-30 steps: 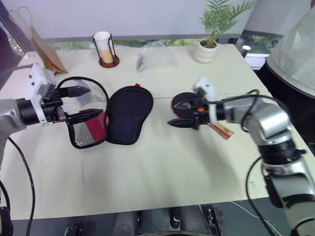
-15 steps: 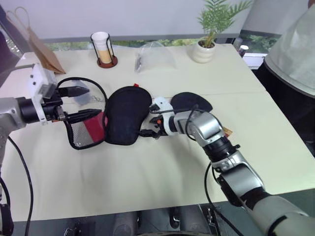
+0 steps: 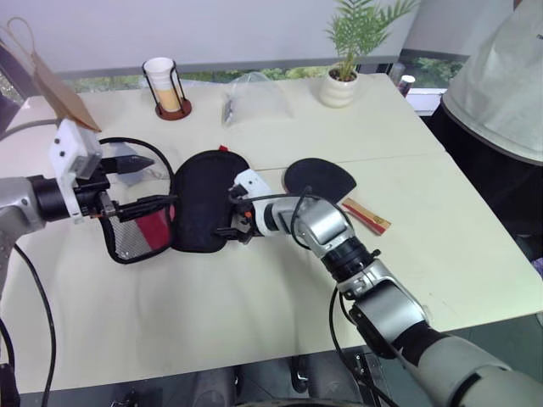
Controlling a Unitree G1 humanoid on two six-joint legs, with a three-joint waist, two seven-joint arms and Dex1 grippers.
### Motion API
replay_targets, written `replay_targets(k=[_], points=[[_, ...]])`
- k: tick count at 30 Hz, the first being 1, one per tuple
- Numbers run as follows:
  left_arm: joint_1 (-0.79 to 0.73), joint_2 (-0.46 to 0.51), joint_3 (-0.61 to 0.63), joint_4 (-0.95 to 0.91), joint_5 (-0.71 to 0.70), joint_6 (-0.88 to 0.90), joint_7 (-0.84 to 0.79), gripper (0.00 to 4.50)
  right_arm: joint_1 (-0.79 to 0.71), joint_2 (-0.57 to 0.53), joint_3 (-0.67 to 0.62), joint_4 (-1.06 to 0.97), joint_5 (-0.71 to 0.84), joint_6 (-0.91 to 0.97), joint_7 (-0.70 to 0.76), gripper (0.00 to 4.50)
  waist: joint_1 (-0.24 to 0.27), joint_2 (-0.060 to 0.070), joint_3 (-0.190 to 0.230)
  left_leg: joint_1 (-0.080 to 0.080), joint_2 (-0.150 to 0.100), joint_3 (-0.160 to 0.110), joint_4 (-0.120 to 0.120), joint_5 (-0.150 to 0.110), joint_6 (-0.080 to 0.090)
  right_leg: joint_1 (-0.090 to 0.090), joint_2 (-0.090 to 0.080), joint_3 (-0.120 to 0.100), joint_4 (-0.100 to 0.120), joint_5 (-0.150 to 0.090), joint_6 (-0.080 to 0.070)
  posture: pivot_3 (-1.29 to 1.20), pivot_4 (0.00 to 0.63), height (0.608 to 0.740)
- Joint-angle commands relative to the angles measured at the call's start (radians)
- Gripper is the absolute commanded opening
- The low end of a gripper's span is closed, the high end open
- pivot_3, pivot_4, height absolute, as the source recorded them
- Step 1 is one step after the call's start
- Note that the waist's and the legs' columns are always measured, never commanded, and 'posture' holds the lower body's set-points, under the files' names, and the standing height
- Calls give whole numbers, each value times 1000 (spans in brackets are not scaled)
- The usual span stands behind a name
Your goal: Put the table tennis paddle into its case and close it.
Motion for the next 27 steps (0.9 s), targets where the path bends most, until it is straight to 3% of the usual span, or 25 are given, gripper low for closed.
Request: replay_targets(k=[1,2,6,14,22,27], points=[[6,5,43,-27,-15,6,11,4500,22,15,44,46,-37,-6,4,2468,1,0,0,0,0,0,0,0,0,0,0,0,0,0,0,0,150,740],[9,4,43,-29,-14,5,12,4500,25,13,47,46,-49,-12,4,2140,1,0,0,0,0,0,0,0,0,0,0,0,0,0,0,0,150,740],[12,0,41,-33,-15,5,19,4500,42,0,55,25,-78,-15,10,83,2,0,0,0,0,0,0,0,0,0,0,0,0,0,0,0,150,740],[1,-13,24,-28,-9,-2,23,4500,114,-117,14,-226,-50,129,48,26,16,0,0,-1,-1,0,0,0,0,1,-2,0,-1,0,0,0,150,740],[-17,-24,-6,-7,3,-17,10,4500,222,-411,-26,-581,73,268,199,26,43,0,0,-3,-2,1,0,0,0,0,-3,0,-4,-2,-3,0,150,740],[-34,-35,-30,4,10,-27,6,4500,266,-569,-5,-664,108,234,292,26,35,1,1,-3,-2,0,0,0,0,-1,-2,0,-3,-2,-3,0,150,740]])
